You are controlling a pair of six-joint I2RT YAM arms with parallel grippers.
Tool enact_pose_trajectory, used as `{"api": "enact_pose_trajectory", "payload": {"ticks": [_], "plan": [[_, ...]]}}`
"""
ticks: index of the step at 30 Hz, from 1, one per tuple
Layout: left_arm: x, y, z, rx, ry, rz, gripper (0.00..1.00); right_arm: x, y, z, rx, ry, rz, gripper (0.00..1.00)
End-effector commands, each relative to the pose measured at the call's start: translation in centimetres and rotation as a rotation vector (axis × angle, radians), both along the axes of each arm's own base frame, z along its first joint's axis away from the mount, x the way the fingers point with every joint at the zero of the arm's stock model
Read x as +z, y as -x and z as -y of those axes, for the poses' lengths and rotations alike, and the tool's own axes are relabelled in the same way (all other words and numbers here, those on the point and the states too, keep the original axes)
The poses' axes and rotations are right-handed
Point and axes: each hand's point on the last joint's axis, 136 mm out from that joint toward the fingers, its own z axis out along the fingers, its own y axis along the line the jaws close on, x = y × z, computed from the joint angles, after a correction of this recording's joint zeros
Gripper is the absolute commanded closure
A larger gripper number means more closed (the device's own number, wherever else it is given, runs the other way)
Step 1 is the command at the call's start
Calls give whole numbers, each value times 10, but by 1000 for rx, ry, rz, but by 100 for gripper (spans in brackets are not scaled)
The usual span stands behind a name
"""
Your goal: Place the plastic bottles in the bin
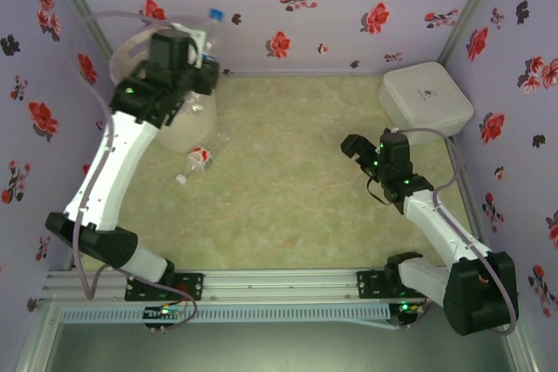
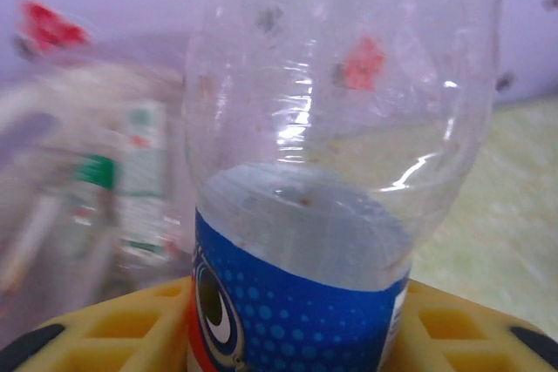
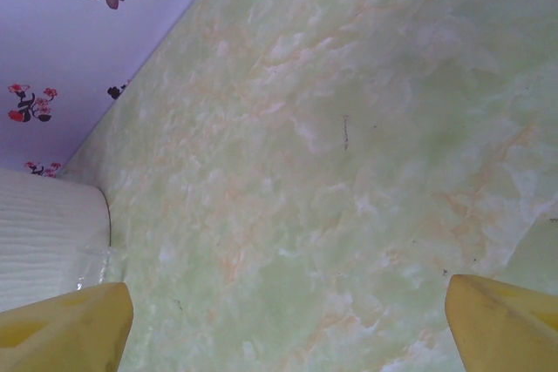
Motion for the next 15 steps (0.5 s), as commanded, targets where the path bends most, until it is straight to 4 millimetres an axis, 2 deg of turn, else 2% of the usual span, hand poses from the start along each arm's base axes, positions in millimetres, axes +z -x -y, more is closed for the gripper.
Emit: {"api": "enact_pose_trajectory", "payload": {"ticks": [1, 5, 9, 12, 15], "plan": [[18, -15, -47, 95, -23, 44, 60, 6, -2, 8, -37, 5, 34, 7], [21, -43, -94, 182, -33, 57, 69, 6, 0, 7, -30, 3, 34, 7], [2, -74, -132, 259, -23, 25, 79, 6, 2, 8, -33, -2, 36, 7], [-17, -96, -149, 271, -11, -14, 85, 6, 4, 8, -34, -5, 38, 7], [-35, -112, -154, 259, -19, -59, 89, 8, 5, 10, -39, 0, 41, 6]]}}
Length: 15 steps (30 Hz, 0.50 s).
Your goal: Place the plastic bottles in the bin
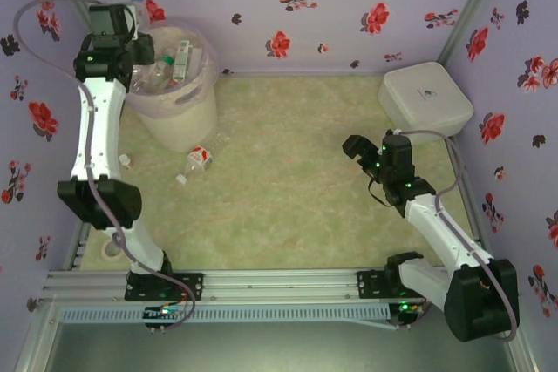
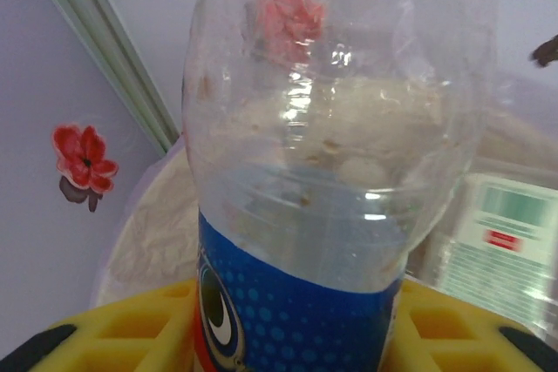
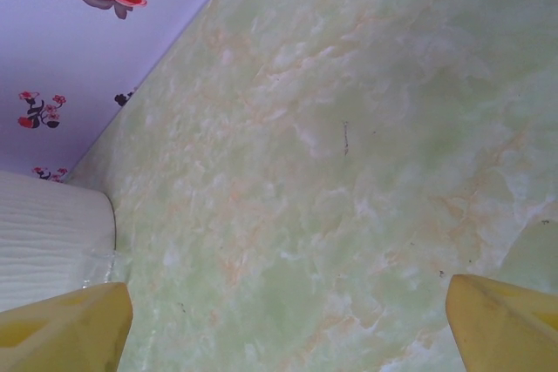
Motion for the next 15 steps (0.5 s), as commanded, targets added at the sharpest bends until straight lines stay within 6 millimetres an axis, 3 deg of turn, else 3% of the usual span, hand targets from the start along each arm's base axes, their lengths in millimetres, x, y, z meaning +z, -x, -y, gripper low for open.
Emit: {"api": "enact_pose_trajectory", "payload": {"ticks": [1, 6, 11, 15], "plan": [[-1, -13, 2, -58, -8, -5, 90, 3, 1, 7, -32, 5, 17, 7], [-30, -30, 7, -100, -2, -67, 93, 3, 1, 8, -34, 1, 17, 6], [-74, -34, 12, -112, 36, -161, 94, 1, 2, 8, -36, -3, 16, 6], [-111, -33, 16, -116, 69, -243, 86, -1, 2, 8, -34, 0, 11, 6]]}}
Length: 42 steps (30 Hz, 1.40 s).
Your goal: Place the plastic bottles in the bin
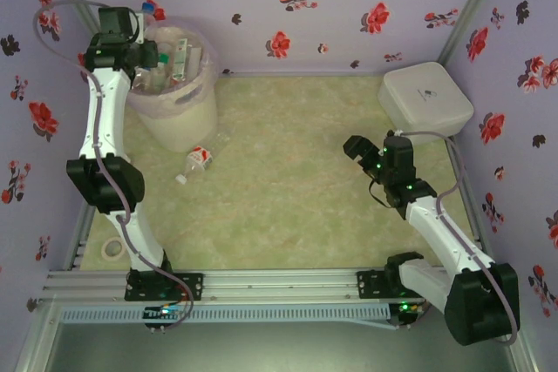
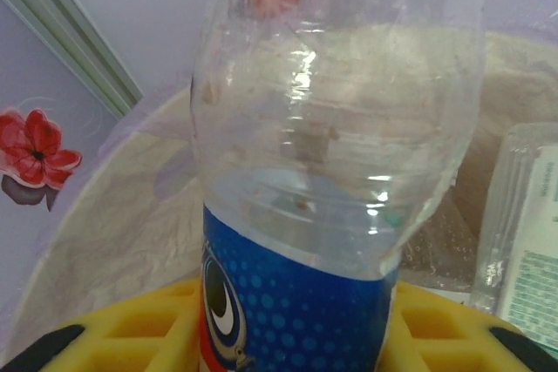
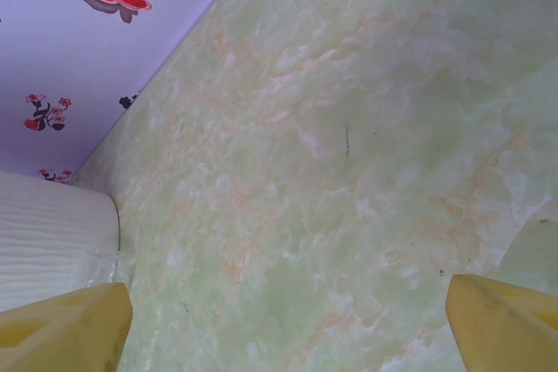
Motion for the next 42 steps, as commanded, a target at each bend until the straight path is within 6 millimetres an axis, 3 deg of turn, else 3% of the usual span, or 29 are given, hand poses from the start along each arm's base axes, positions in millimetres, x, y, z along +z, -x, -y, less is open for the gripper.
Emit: {"api": "enact_pose_trajectory", "payload": {"ticks": [1, 5, 11, 18, 22, 28, 34, 42], "plan": [[-67, 0, 18, -55, 81, -163, 81, -3, -1, 7, -31, 5, 2, 6], [-82, 7, 18, -57, 76, -201, 60, -2, -2, 6, -27, 1, -1, 6], [-74, 16, 9, -57, 29, -207, 46, -4, -3, 6, -28, -1, -7, 6], [-40, 26, 13, -105, 29, -174, 19, -7, -3, 4, -27, -23, 0, 5], [-19, 35, 10, -97, 8, -165, 10, -9, -4, 3, -24, -27, 4, 5], [-17, 40, 9, -95, -4, -166, 11, -5, -17, -8, 16, -47, -2, 5], [-43, 40, 9, -99, -5, -200, 24, 6, -23, -11, 19, -69, 14, 5], [-77, 50, 10, -60, 40, -239, 42, -9, -9, -2, -12, -51, -9, 5]]}}
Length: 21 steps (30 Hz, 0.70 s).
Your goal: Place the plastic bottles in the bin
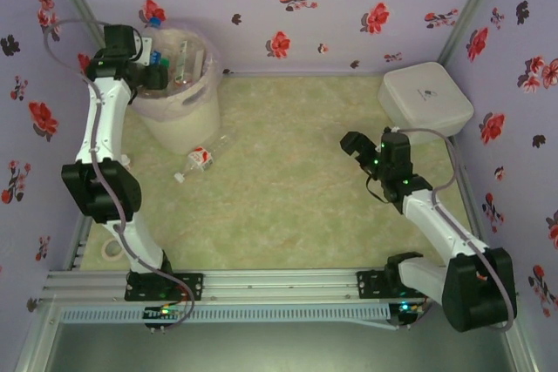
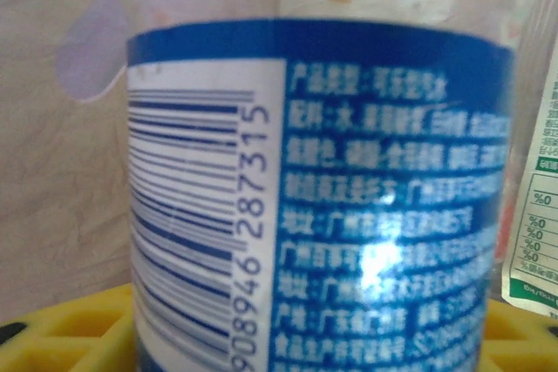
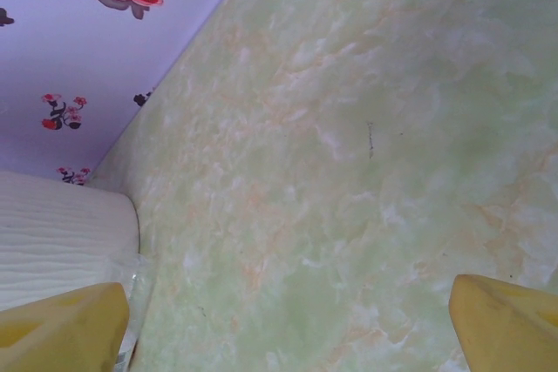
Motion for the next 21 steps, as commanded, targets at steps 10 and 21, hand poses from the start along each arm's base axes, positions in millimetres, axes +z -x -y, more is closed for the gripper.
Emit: {"api": "enact_pose_trajectory", "payload": {"ticks": [10, 21], "plan": [[-22, 30, 44, -133, 110, -99, 48, -3, -10, -5, 10, -29, -3, 5], [36, 47, 64, -188, 92, -69, 10, -8, -6, -5, 13, -29, -16, 5]]}}
